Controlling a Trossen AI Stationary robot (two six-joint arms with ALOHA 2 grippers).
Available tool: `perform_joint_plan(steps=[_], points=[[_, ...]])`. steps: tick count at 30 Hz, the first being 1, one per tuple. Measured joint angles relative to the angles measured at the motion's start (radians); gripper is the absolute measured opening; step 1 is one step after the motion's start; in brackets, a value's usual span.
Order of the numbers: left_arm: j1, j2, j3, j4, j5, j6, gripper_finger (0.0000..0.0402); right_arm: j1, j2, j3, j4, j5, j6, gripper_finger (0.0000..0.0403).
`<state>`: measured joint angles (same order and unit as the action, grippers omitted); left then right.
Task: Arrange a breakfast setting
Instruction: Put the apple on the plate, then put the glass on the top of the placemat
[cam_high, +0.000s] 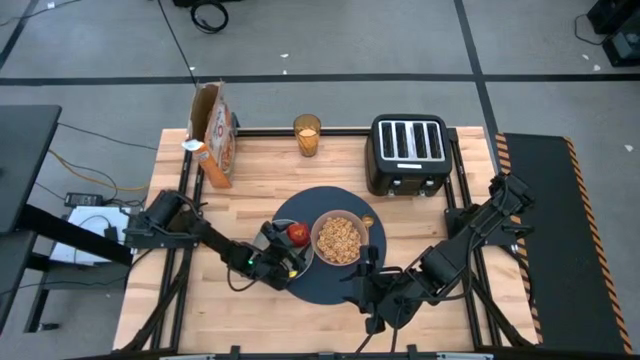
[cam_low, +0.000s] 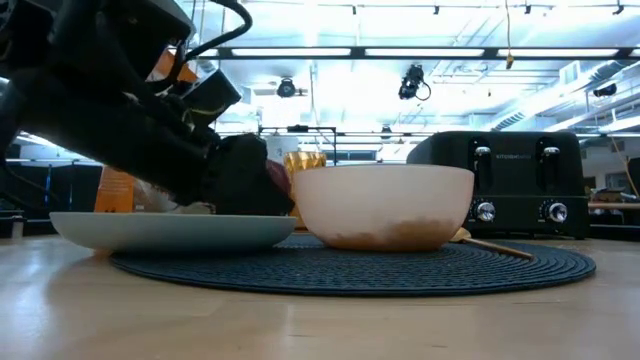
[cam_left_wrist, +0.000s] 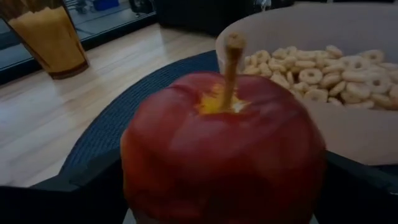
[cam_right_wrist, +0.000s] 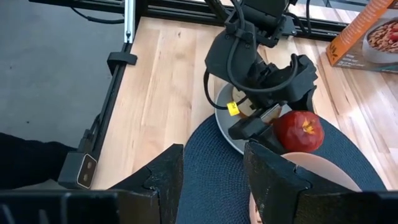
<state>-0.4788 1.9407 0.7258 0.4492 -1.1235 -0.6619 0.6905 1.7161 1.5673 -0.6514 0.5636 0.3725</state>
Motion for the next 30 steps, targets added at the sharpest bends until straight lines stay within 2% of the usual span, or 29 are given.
perform_joint_plan(steps=[21,30], points=[[-0.003,-0.132,0.0,-0.089,0.03,0.072,0.04,0.0,0.0,0.0,0.001,-0.007,0.002,0.0174],[-0.019,-0.256,0.0,-0.087,0.07,0.123,0.04,0.0,0.0,0.0,0.01,-0.036,-0.008,0.0174]])
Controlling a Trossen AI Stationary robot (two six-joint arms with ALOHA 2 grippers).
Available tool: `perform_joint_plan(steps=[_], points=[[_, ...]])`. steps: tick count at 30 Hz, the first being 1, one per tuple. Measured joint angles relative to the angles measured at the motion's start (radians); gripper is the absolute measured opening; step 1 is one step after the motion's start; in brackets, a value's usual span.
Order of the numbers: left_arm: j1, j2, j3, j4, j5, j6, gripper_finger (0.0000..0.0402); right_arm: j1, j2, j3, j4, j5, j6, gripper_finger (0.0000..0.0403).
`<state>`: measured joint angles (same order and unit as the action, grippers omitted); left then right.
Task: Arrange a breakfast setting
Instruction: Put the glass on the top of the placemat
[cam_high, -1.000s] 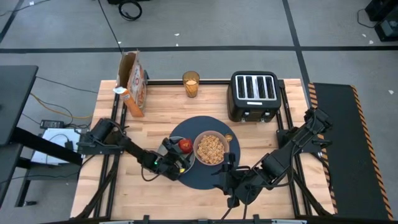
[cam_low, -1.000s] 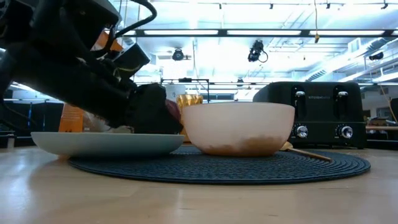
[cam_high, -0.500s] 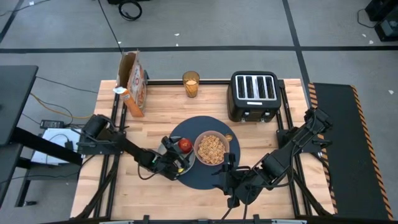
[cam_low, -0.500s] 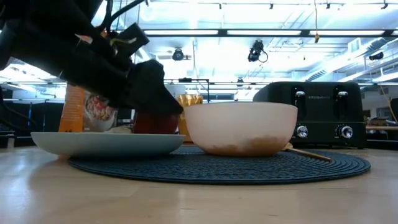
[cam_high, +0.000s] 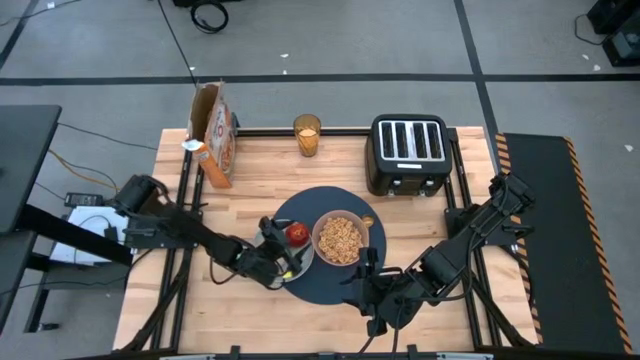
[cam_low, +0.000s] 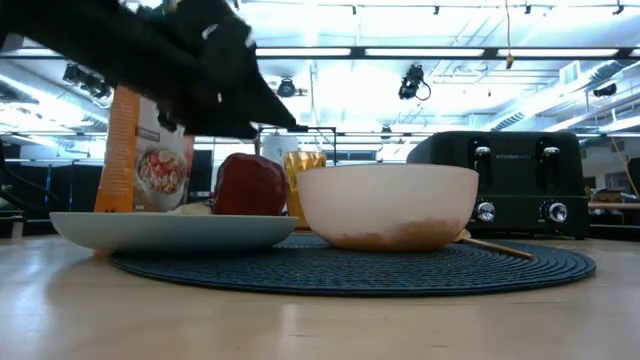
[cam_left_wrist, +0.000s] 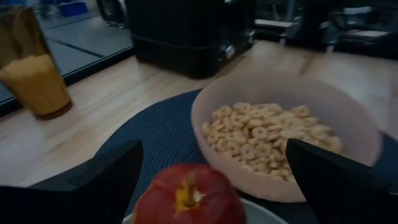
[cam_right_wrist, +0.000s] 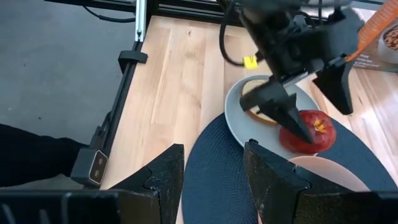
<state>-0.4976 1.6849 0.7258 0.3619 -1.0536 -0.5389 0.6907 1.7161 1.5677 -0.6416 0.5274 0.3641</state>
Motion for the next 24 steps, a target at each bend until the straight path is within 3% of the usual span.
perform_joint_plan(steps=[6,9,15,19,24], points=[[0.033,-0.114,0.0,-0.004,0.074,0.077,0.04,0.0,0.0,0.0,-0.003,0.0,-0.022,0.0174],[0.113,-0.199,0.0,-0.015,0.213,0.12,0.04,0.001,-0.002,0.001,-0.067,-0.012,-0.037,0.0174],[0.352,-0.337,0.015,-0.106,0.485,0.229,0.04,0.006,-0.036,-0.021,-0.227,0.031,0.081,0.0174],[0.53,-0.355,0.113,-0.275,0.67,0.287,0.04,0.008,-0.116,-0.157,-0.233,0.036,0.148,0.0174],[0.677,-0.343,0.255,-0.443,0.748,0.467,0.04,-0.047,-0.252,-0.406,-0.235,-0.029,0.194,0.0174]])
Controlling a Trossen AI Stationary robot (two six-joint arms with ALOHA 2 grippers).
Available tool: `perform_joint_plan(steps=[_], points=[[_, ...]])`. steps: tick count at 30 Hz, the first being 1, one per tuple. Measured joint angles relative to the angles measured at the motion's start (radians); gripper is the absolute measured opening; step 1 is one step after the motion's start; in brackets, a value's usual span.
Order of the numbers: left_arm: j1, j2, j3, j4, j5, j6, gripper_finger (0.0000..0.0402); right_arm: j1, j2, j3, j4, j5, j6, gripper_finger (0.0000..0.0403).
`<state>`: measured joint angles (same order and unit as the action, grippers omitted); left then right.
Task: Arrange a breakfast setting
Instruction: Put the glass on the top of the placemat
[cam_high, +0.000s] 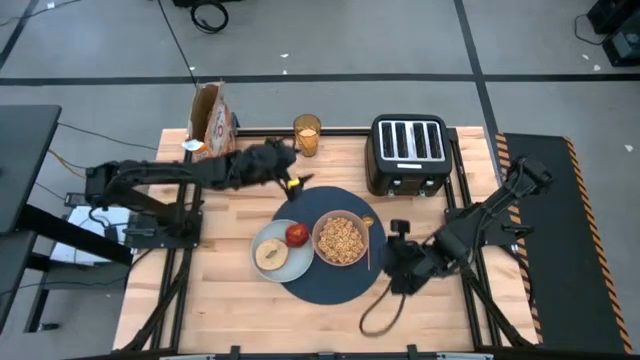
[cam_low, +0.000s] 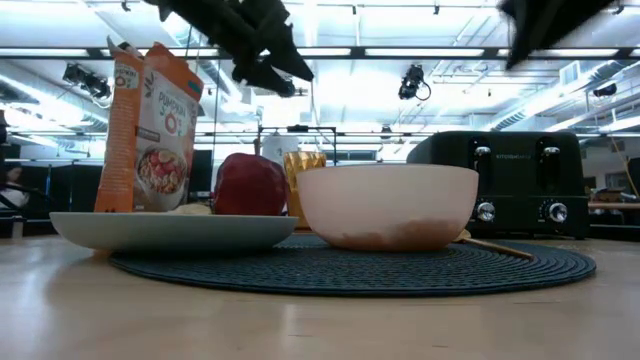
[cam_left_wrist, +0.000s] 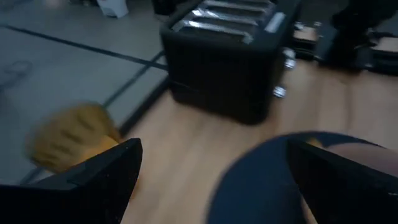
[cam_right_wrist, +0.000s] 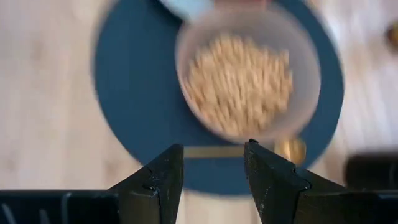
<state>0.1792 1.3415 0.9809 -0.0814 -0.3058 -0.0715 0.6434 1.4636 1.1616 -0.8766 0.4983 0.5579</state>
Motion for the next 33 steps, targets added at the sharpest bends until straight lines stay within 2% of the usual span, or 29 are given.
perform_joint_plan(steps=[5,9,14,18,23,33], points=[[0.163,-0.001,0.091,-0.084,0.074,0.057,0.04,-0.121,-0.027,-0.21,0.076,-0.058,-0.043,0.0174],[0.26,0.0,0.096,-0.093,0.116,0.057,0.04,-0.241,0.01,-0.283,0.092,0.025,-0.207,0.0174],[0.296,0.0,0.093,-0.143,0.122,0.057,0.04,-0.392,0.049,-0.321,0.245,0.128,-0.517,0.0174],[0.289,0.0,0.092,-0.187,0.12,0.052,0.04,-0.467,0.089,-0.33,0.408,0.114,-0.684,0.017],[0.289,0.0,0.092,-0.211,0.122,0.032,0.04,-0.491,0.107,-0.33,0.463,0.086,-0.736,0.0167],[0.338,0.0,0.092,-0.187,0.136,0.023,0.04,-0.435,0.093,-0.33,0.569,-0.012,-0.779,0.0167]])
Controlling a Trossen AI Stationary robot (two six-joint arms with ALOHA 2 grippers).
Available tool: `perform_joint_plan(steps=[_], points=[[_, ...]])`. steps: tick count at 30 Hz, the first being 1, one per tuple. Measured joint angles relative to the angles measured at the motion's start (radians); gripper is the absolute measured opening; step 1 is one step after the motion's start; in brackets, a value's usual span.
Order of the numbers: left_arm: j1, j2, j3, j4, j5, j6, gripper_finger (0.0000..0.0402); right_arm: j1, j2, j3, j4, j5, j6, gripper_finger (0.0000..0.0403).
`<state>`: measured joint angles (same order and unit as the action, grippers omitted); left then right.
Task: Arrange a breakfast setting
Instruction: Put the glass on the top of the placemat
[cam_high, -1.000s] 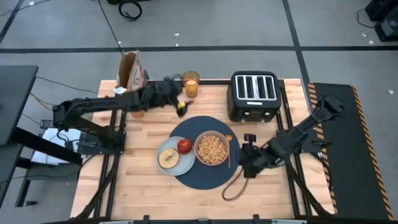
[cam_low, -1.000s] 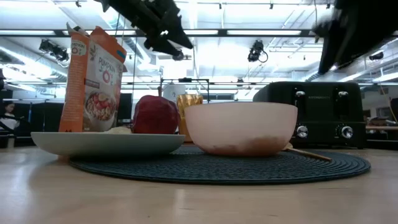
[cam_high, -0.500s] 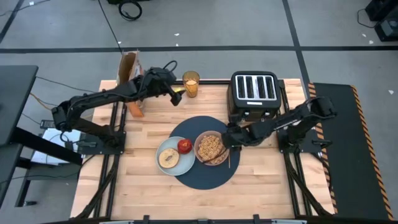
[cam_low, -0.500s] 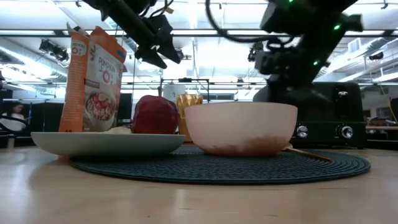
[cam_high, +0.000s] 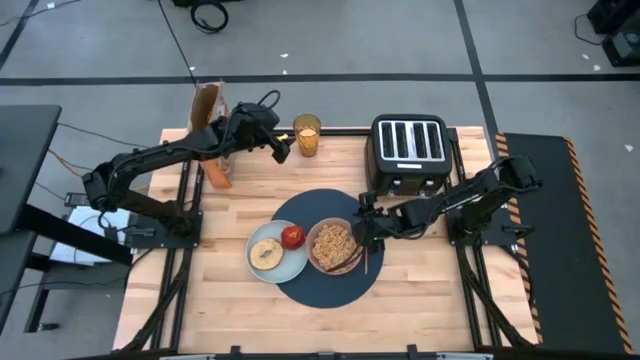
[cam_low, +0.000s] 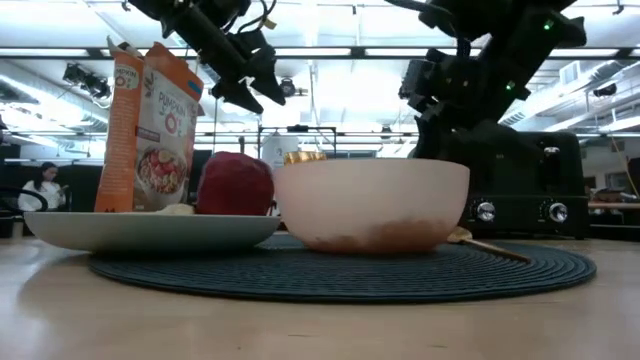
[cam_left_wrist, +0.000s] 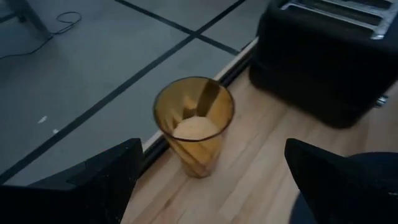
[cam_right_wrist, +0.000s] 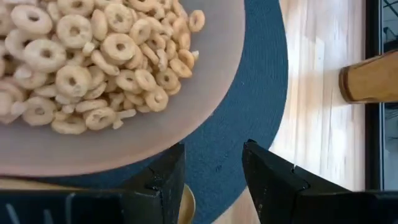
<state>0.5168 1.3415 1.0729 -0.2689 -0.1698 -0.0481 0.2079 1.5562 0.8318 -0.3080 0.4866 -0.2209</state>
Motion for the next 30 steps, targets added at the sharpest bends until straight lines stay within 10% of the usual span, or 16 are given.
perform_joint_plan(steps=[30], points=[[0.138,0.468,0.432,-0.328,0.348,0.614,0.0349,0.033,-0.279,0.048,-0.154,-0.043,0.315,0.0167]])
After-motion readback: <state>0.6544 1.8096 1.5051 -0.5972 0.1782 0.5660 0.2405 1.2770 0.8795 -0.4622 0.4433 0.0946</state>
